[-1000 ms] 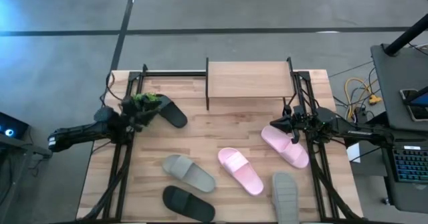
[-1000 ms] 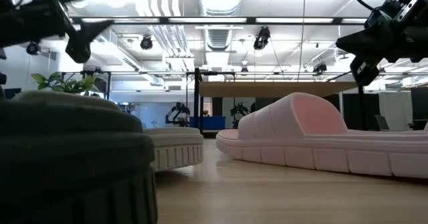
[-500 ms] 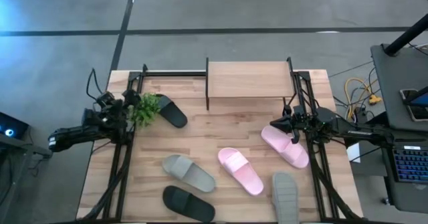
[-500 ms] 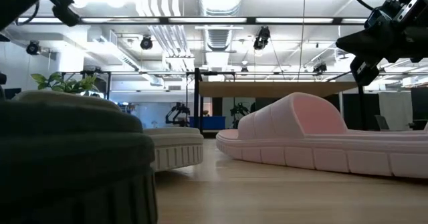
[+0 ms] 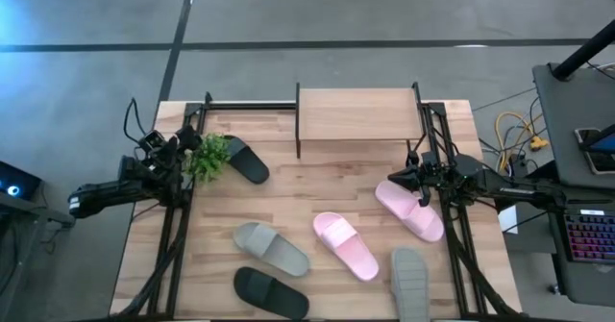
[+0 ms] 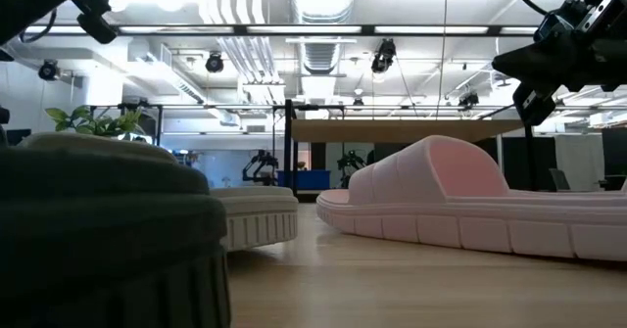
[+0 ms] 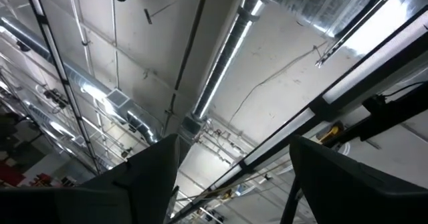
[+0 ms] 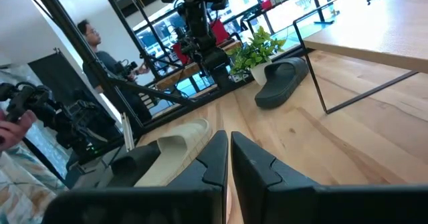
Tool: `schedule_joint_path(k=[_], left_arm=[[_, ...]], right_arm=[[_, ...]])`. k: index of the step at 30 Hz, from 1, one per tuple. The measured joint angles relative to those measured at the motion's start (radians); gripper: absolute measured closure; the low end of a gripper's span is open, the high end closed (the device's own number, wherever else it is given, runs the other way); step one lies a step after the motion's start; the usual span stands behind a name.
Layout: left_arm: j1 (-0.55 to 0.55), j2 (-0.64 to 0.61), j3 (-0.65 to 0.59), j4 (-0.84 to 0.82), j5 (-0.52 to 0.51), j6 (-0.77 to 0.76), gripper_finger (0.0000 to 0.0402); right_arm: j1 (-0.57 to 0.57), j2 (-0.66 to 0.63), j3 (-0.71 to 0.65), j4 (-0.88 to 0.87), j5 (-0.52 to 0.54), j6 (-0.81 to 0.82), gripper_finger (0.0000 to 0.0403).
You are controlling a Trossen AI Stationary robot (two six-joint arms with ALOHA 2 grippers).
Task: Pick and place slides into the shelf
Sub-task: Move the top black slipper under the shelf
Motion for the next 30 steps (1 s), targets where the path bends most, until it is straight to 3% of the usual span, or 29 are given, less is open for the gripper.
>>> schedule_joint_path(k=[16, 30], left_arm=[[0.000, 0.033, 0.046, 0.001, 0.004, -0.072, 0.0132], [0.000, 0.360, 0.169, 0.000, 0.005, -0.081, 0.0132]], right_arm=[[0.000, 0.000, 0.000, 0.000, 0.000, 0.000, 0.0390], [0.000, 0.000, 0.000, 0.000, 0.000, 0.000, 0.0390]])
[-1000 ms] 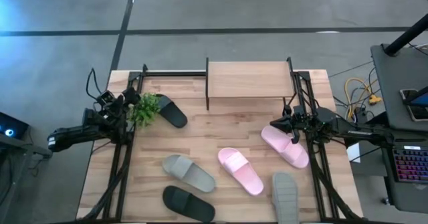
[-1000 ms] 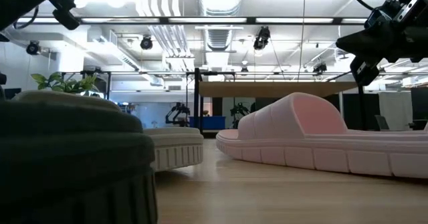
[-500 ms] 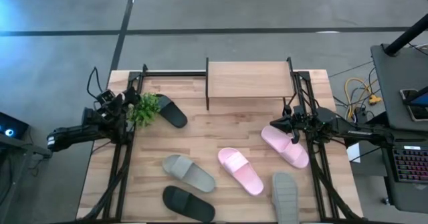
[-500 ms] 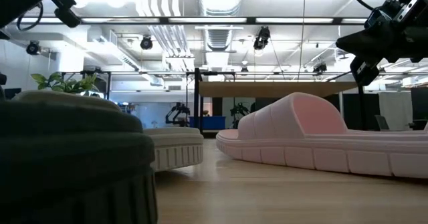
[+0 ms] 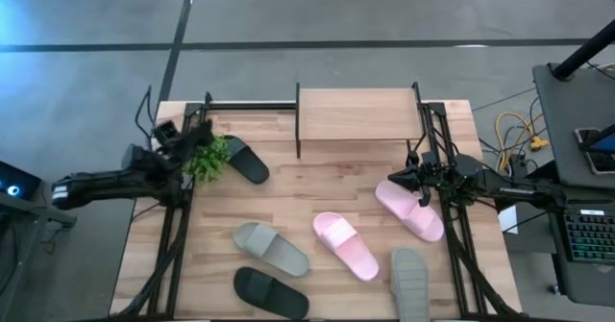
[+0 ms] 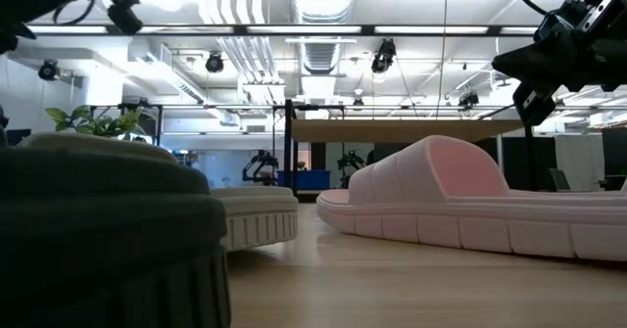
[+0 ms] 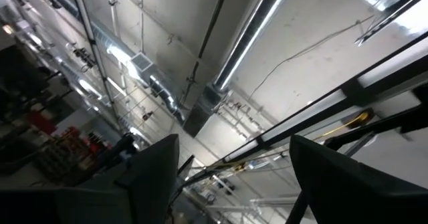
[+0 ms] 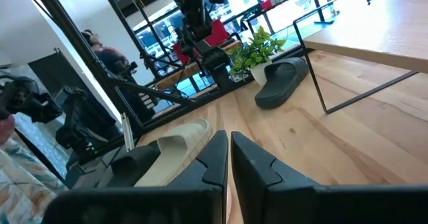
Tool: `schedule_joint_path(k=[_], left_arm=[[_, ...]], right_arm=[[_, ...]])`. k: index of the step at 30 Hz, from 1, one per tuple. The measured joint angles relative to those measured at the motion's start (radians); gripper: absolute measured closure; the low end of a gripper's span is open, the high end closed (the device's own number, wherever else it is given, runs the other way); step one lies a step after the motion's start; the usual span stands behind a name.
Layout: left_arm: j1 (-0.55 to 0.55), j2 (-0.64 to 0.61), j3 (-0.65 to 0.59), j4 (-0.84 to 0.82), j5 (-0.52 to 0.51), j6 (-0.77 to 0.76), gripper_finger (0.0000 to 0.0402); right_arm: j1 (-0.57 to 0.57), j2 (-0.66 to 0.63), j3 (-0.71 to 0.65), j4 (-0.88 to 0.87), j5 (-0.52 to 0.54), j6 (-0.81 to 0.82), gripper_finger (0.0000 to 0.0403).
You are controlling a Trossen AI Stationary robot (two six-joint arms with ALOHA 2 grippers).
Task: Pick and place slides into the shelf
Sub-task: Move the top black slipper under the shelf
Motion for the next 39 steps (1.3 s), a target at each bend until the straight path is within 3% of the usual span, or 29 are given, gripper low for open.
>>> schedule_joint_path(k=[10, 20, 24, 28, 35, 39], left_arm=[[0.000, 0.179, 0.093, 0.133, -0.006, 0.001, 0.0132], [0.000, 0.361, 0.229, 0.066, 0.038, 0.056, 0.0132], [0.001, 0.403, 0.306, -0.139, 0.038, 0.066, 0.0132], [0.001, 0.430, 0.420, -0.446, 0.024, 0.134, 0.0132], [0.000, 0.506, 0.685, -1.061, -0.122, 0.297, 0.0132], [0.000, 0.576, 0.807, -1.308, -0.207, 0.365, 0.0132]], right_arm=[[0.000, 0.000, 0.000, 0.000, 0.000, 0.000, 0.0390], [0.000, 0.000, 0.000, 0.000, 0.000, 0.000, 0.0390], [0.000, 0.000, 0.000, 0.000, 0.000, 0.000, 0.0390], [0.000, 0.000, 0.000, 0.000, 0.000, 0.000, 0.0390], [0.000, 0.000, 0.000, 0.000, 0.000, 0.000, 0.0390], [0.000, 0.000, 0.000, 0.000, 0.000, 0.000, 0.0390]])
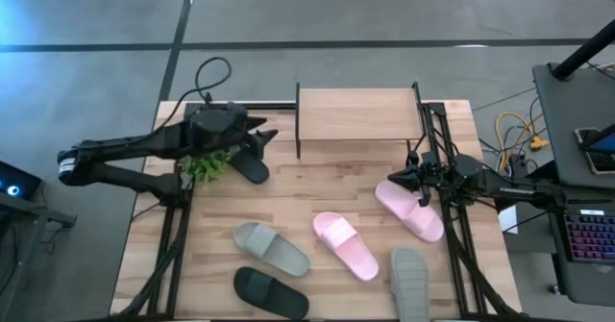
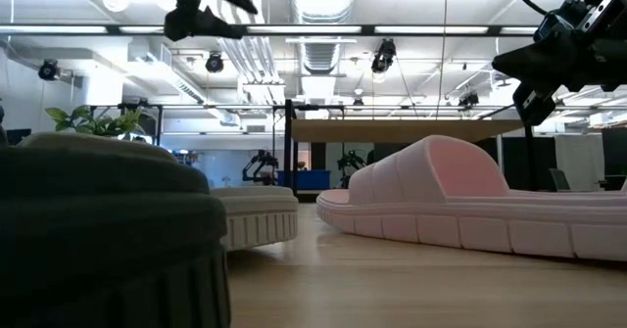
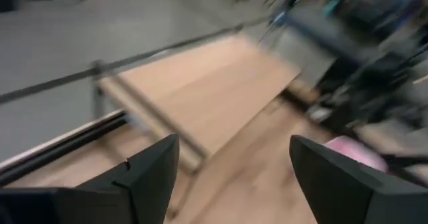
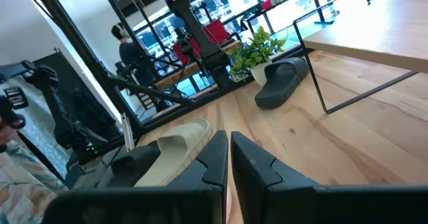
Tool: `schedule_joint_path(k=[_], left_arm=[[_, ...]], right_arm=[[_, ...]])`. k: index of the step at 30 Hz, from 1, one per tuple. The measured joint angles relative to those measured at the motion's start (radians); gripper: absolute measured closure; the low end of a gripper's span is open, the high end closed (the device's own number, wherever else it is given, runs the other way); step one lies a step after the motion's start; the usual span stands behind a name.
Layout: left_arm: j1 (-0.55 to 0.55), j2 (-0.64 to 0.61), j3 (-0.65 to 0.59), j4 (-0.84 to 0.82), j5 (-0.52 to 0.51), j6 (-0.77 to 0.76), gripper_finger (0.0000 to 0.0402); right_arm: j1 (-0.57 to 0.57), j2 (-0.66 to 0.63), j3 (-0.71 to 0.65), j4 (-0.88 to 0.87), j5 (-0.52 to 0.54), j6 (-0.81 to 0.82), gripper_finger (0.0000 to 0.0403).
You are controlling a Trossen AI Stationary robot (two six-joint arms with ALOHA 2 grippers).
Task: Pick and place slides into the shelf
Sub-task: Move the top black slipper under the shelf
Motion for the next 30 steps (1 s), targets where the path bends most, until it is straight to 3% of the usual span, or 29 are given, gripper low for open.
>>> schedule_joint_path(k=[5, 12, 19, 30], left_arm=[[0.000, 0.091, 0.098, -0.272, -0.065, 0.014, 0.0132], [0.000, 0.211, 0.132, -0.592, -0.088, 0.005, 0.0132], [0.000, 0.350, 0.136, -0.743, -0.216, 0.087, 0.0132], [0.002, 0.599, 0.141, -0.872, -0.217, 0.161, 0.0132]], right_arm=[[0.000, 0.000, 0.000, 0.000, 0.000, 0.000, 0.0390], [0.000, 0.000, 0.000, 0.000, 0.000, 0.000, 0.0390], [0.000, 0.000, 0.000, 0.000, 0.000, 0.000, 0.0390], [0.000, 0.000, 0.000, 0.000, 0.000, 0.000, 0.0390]])
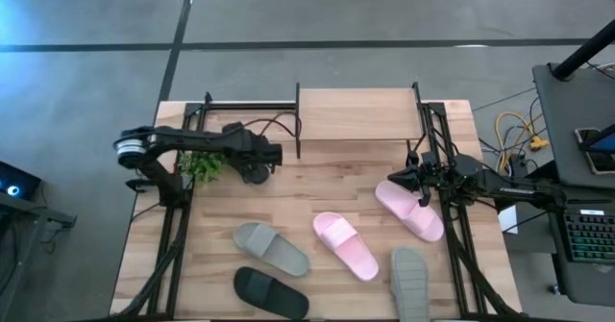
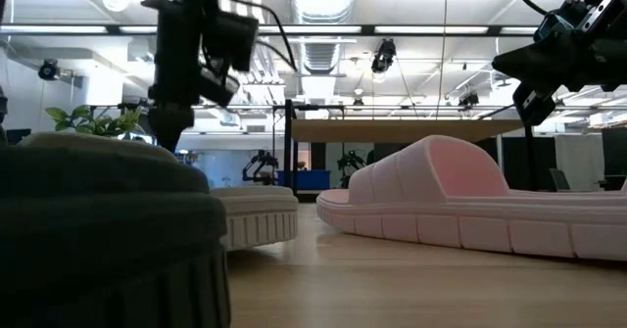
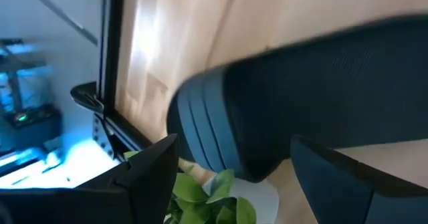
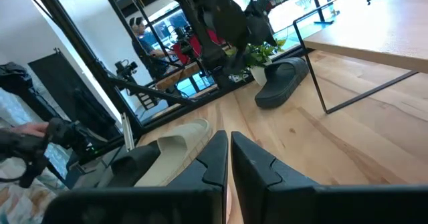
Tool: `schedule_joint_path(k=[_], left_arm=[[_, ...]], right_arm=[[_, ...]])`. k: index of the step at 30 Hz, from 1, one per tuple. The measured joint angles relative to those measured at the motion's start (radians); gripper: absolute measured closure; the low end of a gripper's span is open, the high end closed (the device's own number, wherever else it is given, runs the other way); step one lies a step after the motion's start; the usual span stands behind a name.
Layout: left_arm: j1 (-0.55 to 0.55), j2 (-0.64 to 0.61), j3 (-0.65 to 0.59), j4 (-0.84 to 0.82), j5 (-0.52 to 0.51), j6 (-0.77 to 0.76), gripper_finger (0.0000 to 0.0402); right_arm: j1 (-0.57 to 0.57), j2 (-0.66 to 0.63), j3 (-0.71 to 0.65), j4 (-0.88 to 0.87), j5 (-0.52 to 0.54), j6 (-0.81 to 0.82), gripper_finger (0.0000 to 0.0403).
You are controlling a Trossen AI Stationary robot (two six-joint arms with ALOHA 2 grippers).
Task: Pick and place slides into the shelf
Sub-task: Move the top black slipper under the shelf
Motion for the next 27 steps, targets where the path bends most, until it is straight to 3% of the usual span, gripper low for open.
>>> schedule_joint_path(k=[11, 23, 27], left_arm=[[0.062, 0.123, -0.001, -0.018, 0.030, 0.017, 0.0132], [0.146, 0.096, -0.001, 0.014, 0.184, 0.062, 0.0132], [0.147, 0.093, 0.000, 0.012, 0.068, 0.067, 0.0132]], right_arm=[[0.000, 0.000, 0.000, 0.000, 0.000, 0.000, 0.0390], [0.000, 0.000, 0.000, 0.000, 0.000, 0.000, 0.0390], [0.000, 0.000, 0.000, 0.000, 0.000, 0.000, 0.0390]])
